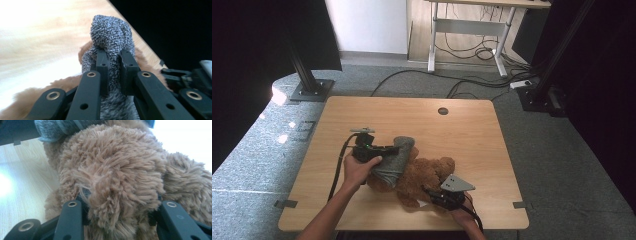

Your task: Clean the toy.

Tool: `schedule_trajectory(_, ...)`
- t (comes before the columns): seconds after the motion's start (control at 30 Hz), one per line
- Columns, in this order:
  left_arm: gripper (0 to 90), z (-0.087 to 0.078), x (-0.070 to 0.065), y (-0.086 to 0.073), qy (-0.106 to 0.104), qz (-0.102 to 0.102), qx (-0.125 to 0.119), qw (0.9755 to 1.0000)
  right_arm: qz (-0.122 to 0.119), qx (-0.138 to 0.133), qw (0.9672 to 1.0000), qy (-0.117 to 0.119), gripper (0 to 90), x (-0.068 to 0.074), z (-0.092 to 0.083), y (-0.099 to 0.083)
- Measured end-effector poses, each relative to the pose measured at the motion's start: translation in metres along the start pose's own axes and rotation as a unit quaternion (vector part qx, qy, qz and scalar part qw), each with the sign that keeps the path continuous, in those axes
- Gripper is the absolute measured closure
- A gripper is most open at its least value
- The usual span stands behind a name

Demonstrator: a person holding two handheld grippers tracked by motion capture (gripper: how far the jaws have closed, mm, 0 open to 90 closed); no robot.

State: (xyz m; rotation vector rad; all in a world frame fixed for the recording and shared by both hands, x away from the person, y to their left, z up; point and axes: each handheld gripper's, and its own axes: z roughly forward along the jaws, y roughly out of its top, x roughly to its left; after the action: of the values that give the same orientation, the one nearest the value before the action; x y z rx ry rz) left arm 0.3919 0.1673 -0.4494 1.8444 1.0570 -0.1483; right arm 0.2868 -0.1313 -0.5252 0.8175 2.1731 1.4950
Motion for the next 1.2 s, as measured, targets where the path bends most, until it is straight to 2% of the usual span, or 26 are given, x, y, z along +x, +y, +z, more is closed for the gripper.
schedule_trajectory(0.03, 79.5, 0.006, 0.002, -0.004, -0.001, -0.003, 0.005, 1.0, 0.003, 0.0, 1.0, 0.001, 54.8, -0.001, 0.0, 0.0)
schedule_trajectory(0.1, 80.3, 0.008, 0.007, -0.012, -0.01, -0.016, -0.001, 0.9998, 0.01, 0.001, 0.9999, 0.003, 50.3, -0.002, -0.001, -0.001)
schedule_trajectory(0.17, 81.1, 0.005, 0.011, -0.018, -0.024, -0.031, -0.007, 0.9992, 0.026, -0.001, 0.9996, 0.01, 42.0, -0.003, -0.002, 0.0)
schedule_trajectory(0.23, 81.4, 0.002, 0.012, -0.024, -0.026, -0.03, -0.011, 0.9991, 0.055, -0.002, 0.9983, 0.019, 30.6, -0.006, -0.003, 0.001)
schedule_trajectory(0.33, 81.5, -0.002, 0.011, -0.035, -0.03, -0.02, -0.029, 0.9989, 0.117, 0.016, 0.9922, 0.041, 17.7, -0.015, -0.004, 0.004)
schedule_trajectory(0.4, 81.6, -0.002, 0.01, -0.039, -0.033, -0.014, -0.035, 0.9988, 0.149, 0.022, 0.9864, 0.065, 14.4, -0.021, -0.003, 0.005)
schedule_trajectory(0.43, 81.7, -0.003, 0.008, -0.046, -0.041, -0.006, -0.044, 0.9982, 0.158, 0.034, 0.9839, 0.077, 13.2, -0.024, -0.001, 0.005)
schedule_trajectory(0.53, 81.7, -0.005, 0.007, -0.052, -0.048, -0.002, -0.051, 0.9976, 0.153, 0.061, 0.9828, 0.084, 10.1, -0.024, 0.008, 0.005)
schedule_trajectory(0.63, 81.7, -0.006, 0.006, -0.054, -0.051, -0.001, -0.054, 0.9972, 0.132, 0.08, 0.9847, 0.081, 15.9, -0.02, 0.013, 0.006)
schedule_trajectory(0.8, 81.6, -0.005, 0.006, -0.053, -0.052, -0.002, -0.056, 0.9971, 0.101, 0.089, 0.9891, 0.06, 41.0, -0.013, 0.012, 0.006)
schedule_trajectory(0.93, 80.9, -0.003, 0.01, -0.047, -0.041, -0.007, -0.072, 0.9966, 0.113, 0.074, 0.99, 0.041, 49.6, -0.014, 0.014, 0.007)
schedule_trajectory(1.03, 80.8, 0.0, 0.014, -0.035, -0.022, -0.008, -0.073, 0.997, 0.114, 0.062, 0.9916, 0.011, 54.9, -0.017, 0.019, 0.01)
schedule_trajectory(1.2, 80.3, 0.009, 0.024, -0.013, 0.002, -0.014, -0.073, 0.9973, 0.091, 0.044, 0.994, -0.042, 58.5, -0.028, 0.033, 0.018)
